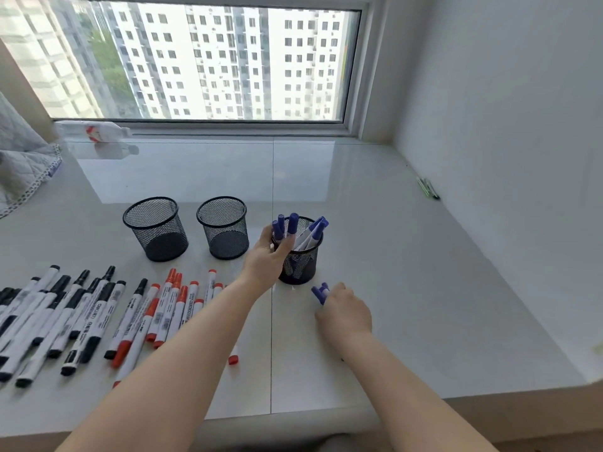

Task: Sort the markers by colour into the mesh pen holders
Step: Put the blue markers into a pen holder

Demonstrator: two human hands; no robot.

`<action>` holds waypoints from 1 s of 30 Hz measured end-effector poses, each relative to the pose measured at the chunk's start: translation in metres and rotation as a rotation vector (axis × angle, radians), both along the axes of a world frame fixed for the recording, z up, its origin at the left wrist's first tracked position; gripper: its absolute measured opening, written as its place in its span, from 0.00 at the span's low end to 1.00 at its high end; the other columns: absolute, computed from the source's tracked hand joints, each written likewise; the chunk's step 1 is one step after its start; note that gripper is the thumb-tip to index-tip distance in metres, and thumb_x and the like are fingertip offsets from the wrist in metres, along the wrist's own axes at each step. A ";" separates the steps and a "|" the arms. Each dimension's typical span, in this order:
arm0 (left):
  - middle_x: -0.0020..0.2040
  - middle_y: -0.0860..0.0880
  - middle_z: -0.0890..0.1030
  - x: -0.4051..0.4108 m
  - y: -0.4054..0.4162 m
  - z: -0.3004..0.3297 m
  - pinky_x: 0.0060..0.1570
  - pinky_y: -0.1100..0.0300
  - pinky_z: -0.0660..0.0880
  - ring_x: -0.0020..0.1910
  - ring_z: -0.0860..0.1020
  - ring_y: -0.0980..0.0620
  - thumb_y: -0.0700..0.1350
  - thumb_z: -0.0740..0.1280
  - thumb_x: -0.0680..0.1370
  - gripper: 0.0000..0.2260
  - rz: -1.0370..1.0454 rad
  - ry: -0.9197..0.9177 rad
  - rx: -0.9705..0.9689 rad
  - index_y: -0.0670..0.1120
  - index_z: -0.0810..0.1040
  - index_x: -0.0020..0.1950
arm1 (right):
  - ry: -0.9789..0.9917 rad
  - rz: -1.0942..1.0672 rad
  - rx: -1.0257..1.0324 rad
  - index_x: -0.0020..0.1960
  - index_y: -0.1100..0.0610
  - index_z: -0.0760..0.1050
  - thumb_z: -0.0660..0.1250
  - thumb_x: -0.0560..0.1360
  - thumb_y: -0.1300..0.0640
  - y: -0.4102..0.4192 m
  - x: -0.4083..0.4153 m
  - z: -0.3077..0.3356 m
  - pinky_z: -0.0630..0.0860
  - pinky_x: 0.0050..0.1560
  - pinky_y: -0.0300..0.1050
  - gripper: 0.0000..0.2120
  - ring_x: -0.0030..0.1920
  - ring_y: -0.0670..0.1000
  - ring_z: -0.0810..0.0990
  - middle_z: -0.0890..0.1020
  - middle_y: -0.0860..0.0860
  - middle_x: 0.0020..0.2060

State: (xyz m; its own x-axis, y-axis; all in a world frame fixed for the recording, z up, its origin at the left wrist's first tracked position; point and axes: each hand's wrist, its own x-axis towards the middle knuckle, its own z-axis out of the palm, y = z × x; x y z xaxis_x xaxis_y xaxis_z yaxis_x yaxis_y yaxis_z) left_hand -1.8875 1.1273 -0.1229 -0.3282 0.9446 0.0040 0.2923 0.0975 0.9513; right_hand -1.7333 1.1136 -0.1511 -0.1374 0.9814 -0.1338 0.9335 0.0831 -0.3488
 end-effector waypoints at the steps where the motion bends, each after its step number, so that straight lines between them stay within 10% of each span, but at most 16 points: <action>1: 0.44 0.47 0.78 0.000 0.000 0.000 0.43 0.61 0.67 0.44 0.74 0.50 0.57 0.61 0.77 0.14 0.004 -0.007 0.001 0.55 0.68 0.62 | -0.033 0.017 0.001 0.59 0.62 0.68 0.55 0.78 0.57 0.002 0.004 0.001 0.71 0.47 0.44 0.13 0.56 0.58 0.77 0.77 0.57 0.57; 4: 0.36 0.51 0.75 0.002 0.000 0.001 0.39 0.65 0.66 0.38 0.72 0.54 0.57 0.61 0.77 0.16 0.008 -0.022 -0.003 0.54 0.68 0.63 | -0.024 0.069 -0.067 0.56 0.59 0.72 0.59 0.75 0.59 0.011 0.016 0.006 0.69 0.44 0.43 0.11 0.52 0.57 0.78 0.78 0.56 0.52; 7: 0.33 0.55 0.73 0.003 0.000 0.005 0.37 0.68 0.67 0.36 0.73 0.56 0.55 0.63 0.77 0.18 0.001 -0.050 0.002 0.51 0.69 0.64 | 0.425 -0.127 -0.203 0.37 0.56 0.68 0.61 0.71 0.61 0.024 0.028 0.022 0.71 0.30 0.41 0.05 0.31 0.54 0.78 0.76 0.54 0.34; 12: 0.70 0.51 0.68 -0.004 0.001 0.009 0.60 0.64 0.64 0.68 0.68 0.53 0.50 0.72 0.71 0.36 -0.056 -0.081 -0.013 0.51 0.58 0.74 | 1.043 -0.289 -0.063 0.33 0.56 0.66 0.65 0.71 0.62 0.059 0.037 0.072 0.70 0.25 0.41 0.10 0.21 0.49 0.70 0.71 0.51 0.23; 17: 0.70 0.51 0.69 -0.006 0.007 0.001 0.63 0.62 0.62 0.67 0.68 0.55 0.50 0.78 0.64 0.44 -0.049 -0.034 -0.051 0.53 0.57 0.73 | 1.558 -0.215 0.012 0.33 0.54 0.66 0.66 0.72 0.61 0.088 0.001 0.117 0.71 0.27 0.40 0.13 0.21 0.45 0.70 0.71 0.46 0.19; 26: 0.60 0.57 0.73 -0.007 0.014 -0.005 0.51 0.68 0.64 0.58 0.72 0.59 0.58 0.77 0.60 0.44 -0.059 0.008 -0.022 0.56 0.60 0.70 | 1.375 -0.068 0.120 0.41 0.58 0.75 0.68 0.73 0.54 0.105 -0.051 0.097 0.76 0.49 0.42 0.08 0.41 0.51 0.82 0.83 0.53 0.35; 30: 0.54 0.62 0.74 -0.004 0.016 -0.004 0.47 0.72 0.65 0.55 0.74 0.62 0.64 0.74 0.53 0.46 -0.035 0.030 -0.033 0.57 0.63 0.68 | 1.175 0.025 0.104 0.40 0.63 0.77 0.68 0.74 0.55 0.105 -0.049 0.082 0.72 0.34 0.31 0.11 0.29 0.40 0.78 0.82 0.51 0.33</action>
